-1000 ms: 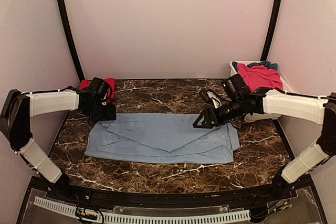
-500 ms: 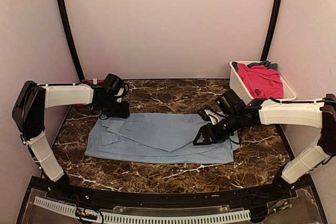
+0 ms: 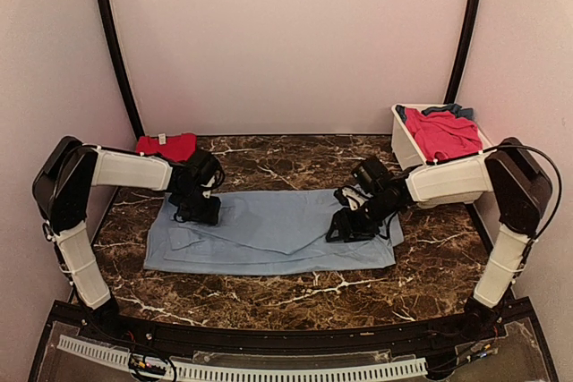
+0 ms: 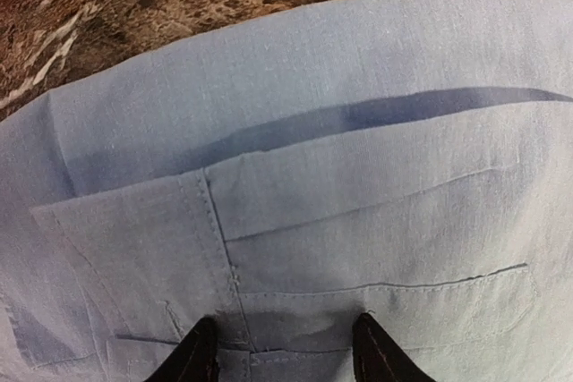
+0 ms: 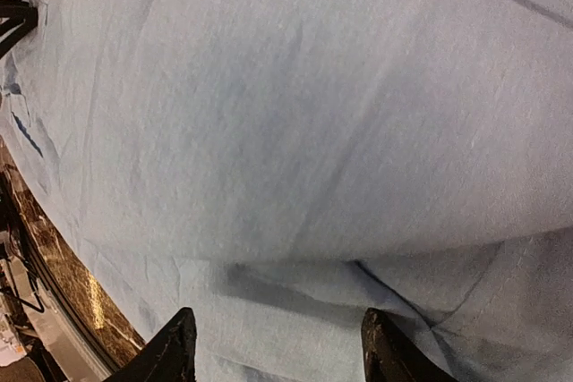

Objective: Fold and stack the mixed laundry pile
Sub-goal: Rotate the rectangle-folded shirt at the center of the board.

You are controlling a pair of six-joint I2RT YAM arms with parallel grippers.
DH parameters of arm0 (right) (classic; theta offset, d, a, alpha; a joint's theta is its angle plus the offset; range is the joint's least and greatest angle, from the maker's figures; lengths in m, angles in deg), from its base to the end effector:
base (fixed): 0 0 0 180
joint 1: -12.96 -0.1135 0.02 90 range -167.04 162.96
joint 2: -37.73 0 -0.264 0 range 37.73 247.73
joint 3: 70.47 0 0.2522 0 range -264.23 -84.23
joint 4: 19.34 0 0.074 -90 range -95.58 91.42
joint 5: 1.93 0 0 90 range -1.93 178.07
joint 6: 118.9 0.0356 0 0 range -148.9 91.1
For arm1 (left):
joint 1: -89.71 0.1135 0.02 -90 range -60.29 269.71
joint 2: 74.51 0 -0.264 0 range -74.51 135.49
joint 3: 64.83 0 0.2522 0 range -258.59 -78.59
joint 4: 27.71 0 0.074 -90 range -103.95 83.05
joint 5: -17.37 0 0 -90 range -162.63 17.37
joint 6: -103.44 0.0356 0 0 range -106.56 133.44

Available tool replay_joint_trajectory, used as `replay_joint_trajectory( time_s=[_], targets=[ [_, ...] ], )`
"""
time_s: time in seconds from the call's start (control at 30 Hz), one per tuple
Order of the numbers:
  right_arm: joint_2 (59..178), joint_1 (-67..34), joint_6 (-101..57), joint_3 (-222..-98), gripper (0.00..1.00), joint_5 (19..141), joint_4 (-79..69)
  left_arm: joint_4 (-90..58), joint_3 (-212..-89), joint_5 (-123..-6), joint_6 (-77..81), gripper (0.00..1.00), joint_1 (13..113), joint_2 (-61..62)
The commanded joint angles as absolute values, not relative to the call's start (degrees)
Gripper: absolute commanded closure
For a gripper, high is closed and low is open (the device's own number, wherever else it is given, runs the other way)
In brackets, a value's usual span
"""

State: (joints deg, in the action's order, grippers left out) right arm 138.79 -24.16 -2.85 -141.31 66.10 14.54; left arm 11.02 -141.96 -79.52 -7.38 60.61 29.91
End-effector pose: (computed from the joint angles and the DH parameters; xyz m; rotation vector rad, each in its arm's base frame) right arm 0.2593 0.2130 0.1494 -0.4007 2.8190 0.8129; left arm 0.3117 -0.1686 0.1536 0.1611 2.7063 -0.0950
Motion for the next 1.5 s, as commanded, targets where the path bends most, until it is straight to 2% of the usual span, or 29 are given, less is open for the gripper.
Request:
replay_joint_trajectory(
  time_s=[0.0, 0.17, 0.4, 0.47, 0.53, 0.73, 0.97, 1.17, 1.47],
  targets=[
    [145.18, -21.16, -6.42, -147.16, 0.4, 68.31, 14.09, 14.4, -137.55, -79.89, -10.52, 0.5, 60.71, 28.43],
    [153.95, -16.57, -10.52, -159.3, 0.41, 69.64, 16.58, 14.81, -132.76, -78.01, -13.3, 0.51, 59.54, 23.41],
    [166.93, -14.83, -15.75, -185.08, 0.42, 69.34, 25.58, 14.75, -134.71, -68.39, -15.53, 0.51, 44.69, 22.42],
    [168.13, -14.93, -16.87, -190.94, 0.43, 69.08, 28.53, 15.06, -136.0, -67.14, -16.48, 0.5, 43.29, 21.42],
    [166.53, -14.97, -17.73, -192.92, 0.42, 68.83, 29.43, 18.22, -137.65, -70.66, -16.62, 0.49, 43.38, 19.4],
    [156.21, -15.28, -18.47, -188.48, 0.4, 67.24, 28.92, 20.52, -143.26, -74.93, -12.38, 0.49, 44.97, 15.83],
    [148.06, -17.33, -15.8, -172.08, 0.41, 66.79, 23.63, 19.04, -147.5, -74.87, -5.63, 0.49, 45.02, 22.76],
    [148.65, -18.14, -12.99, -164.53, 0.42, 67.29, 18.95, 17.35, -145.77, -75.47, -3.8, 0.5, 44.99, 27.01],
    [155.23, -19.06, -12.84, -165.64, 0.44, 67.66, 17.73, 15.61, -138.06, -71.0, -6.07, 0.54, 40.56, 28.13]
  ],
)
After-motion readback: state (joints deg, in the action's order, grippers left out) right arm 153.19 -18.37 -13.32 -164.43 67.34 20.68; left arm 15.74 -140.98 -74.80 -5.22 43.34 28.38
